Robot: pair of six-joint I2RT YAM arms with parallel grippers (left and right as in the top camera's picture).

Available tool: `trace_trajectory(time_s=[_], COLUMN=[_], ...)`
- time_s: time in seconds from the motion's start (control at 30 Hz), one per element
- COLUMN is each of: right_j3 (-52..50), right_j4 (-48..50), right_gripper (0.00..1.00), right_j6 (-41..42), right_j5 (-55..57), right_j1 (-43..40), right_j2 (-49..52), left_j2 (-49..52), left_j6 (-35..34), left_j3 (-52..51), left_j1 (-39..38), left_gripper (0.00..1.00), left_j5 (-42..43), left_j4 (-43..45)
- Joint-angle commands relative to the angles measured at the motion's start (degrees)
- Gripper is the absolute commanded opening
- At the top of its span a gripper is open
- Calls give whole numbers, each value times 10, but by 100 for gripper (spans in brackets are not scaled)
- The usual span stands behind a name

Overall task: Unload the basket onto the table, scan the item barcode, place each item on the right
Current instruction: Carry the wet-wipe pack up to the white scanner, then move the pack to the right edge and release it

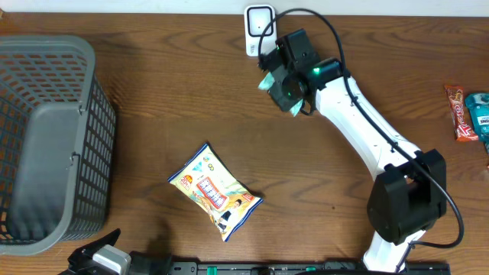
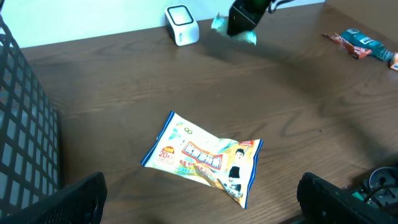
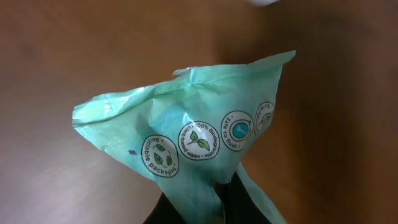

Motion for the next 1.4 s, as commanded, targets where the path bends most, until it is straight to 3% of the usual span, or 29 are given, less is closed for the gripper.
trace_trajectory(time_s=[0.0,0.3,0.57,0.8,1.07,1.17,1.37], right_j3=[56,312,487,494,494,494,494], right_j4=[20,15,53,132,132,101,-61], right_gripper=[1,1,1,1,1,1,1], right_j6=[-5,-121,-186,-205,-197,-158,-31], right_j5=[132,243,253,256,259,275,362], right_j1=[2,-4,-5,-4,-12,-17,-48], right_j2=[56,261,390,422,423,414,360], left_j2=[-2,-2,-2,-2,-2,-2,-2], left_j6=[2,2,2,2,2,2,2], left_j3=[2,2,2,2,2,2,2], left_j1=[0,0,0,0,0,0,0], left_gripper=[98,98,98,98,98,98,98], left_j5=[7,7,7,7,7,7,7], left_j4=[2,2,2,2,2,2,2])
